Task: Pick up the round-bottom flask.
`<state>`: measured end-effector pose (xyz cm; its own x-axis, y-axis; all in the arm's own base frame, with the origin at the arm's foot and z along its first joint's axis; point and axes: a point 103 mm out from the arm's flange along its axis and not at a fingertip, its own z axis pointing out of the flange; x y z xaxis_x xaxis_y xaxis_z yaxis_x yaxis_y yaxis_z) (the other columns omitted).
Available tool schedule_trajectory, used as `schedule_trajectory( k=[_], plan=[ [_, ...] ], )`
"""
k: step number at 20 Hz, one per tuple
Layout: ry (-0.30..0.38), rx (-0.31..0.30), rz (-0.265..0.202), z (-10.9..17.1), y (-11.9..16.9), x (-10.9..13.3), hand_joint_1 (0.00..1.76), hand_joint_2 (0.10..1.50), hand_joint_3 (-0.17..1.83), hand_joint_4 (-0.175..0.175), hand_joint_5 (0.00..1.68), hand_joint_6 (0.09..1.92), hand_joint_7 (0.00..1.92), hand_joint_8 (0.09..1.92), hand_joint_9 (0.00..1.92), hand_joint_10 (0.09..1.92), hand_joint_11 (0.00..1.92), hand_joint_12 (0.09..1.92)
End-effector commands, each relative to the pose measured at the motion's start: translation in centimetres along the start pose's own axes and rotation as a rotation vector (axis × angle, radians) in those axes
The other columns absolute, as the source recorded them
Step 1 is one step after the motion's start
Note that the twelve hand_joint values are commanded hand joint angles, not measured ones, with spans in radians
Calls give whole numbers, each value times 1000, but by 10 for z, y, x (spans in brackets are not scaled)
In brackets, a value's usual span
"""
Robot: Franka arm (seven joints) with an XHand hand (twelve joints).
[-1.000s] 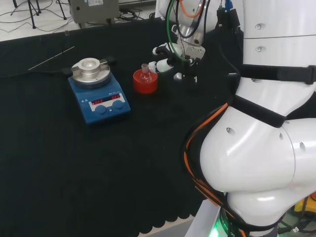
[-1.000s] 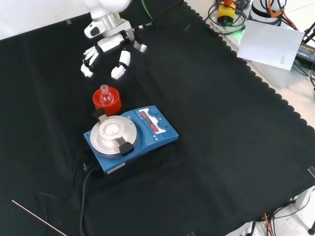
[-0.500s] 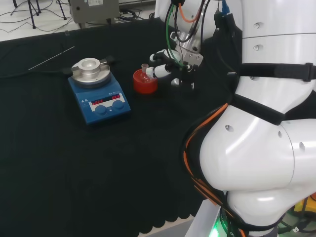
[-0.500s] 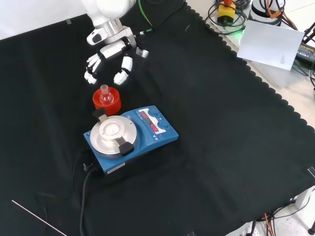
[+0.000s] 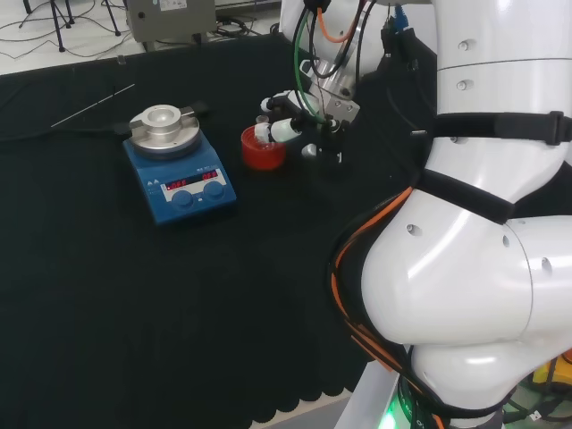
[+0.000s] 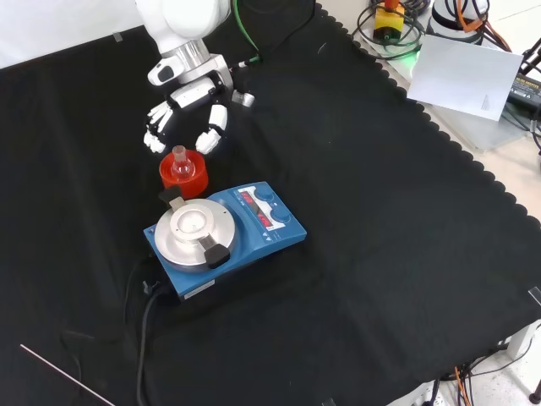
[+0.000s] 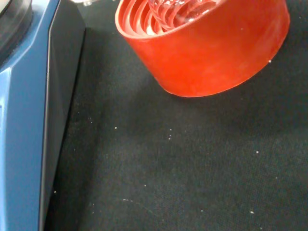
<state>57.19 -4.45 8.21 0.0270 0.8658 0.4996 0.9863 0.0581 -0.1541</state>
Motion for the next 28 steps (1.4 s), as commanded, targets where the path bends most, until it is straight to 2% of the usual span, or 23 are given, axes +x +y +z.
schedule_trajectory(
  k=[1,8,19,22,25,28],
  plan=[
    [7,-20,4,4,3,4,770,752,550,-41,497,87,147,608,241,678,0,1105],
    [10,-45,15,5,5,2,796,746,552,-43,523,87,150,604,244,676,0,1107],
    [1,-51,34,10,8,0,821,742,559,-43,661,106,169,601,259,673,0,1118],
    [-1,-61,37,11,9,-2,828,739,570,-45,688,214,183,584,278,653,0,1129],
    [3,-65,35,10,10,-2,830,739,576,-47,624,458,193,582,290,649,0,1145],
    [4,-67,33,9,13,-2,831,739,580,-47,593,567,202,587,300,652,0,1157]
  ],
)
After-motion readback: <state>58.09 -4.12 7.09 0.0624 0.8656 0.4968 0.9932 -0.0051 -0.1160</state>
